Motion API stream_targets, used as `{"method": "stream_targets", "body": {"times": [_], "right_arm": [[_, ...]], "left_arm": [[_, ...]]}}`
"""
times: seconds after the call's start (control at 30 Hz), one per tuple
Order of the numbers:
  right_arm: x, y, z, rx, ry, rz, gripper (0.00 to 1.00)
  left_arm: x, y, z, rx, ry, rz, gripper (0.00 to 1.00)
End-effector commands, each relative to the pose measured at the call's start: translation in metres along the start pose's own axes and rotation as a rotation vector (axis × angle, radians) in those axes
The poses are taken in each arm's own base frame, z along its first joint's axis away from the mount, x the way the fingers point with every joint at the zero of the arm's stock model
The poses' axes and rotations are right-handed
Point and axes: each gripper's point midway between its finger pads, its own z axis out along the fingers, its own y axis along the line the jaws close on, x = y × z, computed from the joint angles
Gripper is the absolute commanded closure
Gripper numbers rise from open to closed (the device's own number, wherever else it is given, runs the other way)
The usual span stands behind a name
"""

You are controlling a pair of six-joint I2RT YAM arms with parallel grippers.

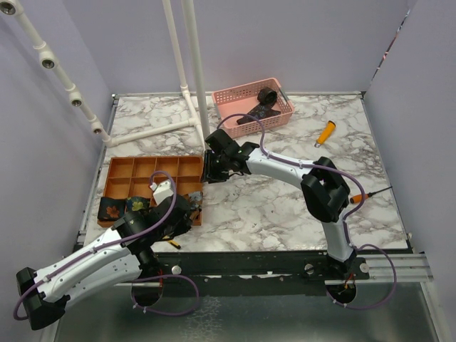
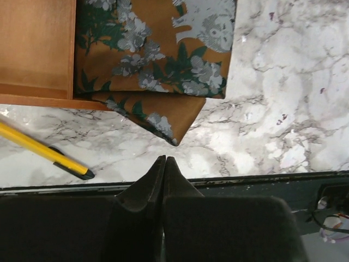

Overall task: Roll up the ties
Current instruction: Place the tie in the storage box.

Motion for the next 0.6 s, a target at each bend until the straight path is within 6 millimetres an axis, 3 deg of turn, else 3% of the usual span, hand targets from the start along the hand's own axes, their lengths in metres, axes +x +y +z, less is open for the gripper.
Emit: {"method": "stream_targets", "body": {"times": [0.0, 0.23, 0.57], "right_arm": [[0.002, -0.003, 0.005, 0.004, 0.015, -0.021, 0.63], [0.006, -0.002, 0.007, -0.003, 0.037, -0.025, 0.63], [0.029, 0.009, 0.002, -0.035, 0.080, -0.056, 0.64]], "left_arm": [[0.007, 0.009, -0.002, -0.036, 0.040, 0.035, 1.00], [0.008, 0.007, 0.007, -0.055, 0.049, 0.058, 1.00], [-0.001, -0.003, 0.023, -0.028, -0.024, 0.000, 1.00]]}}
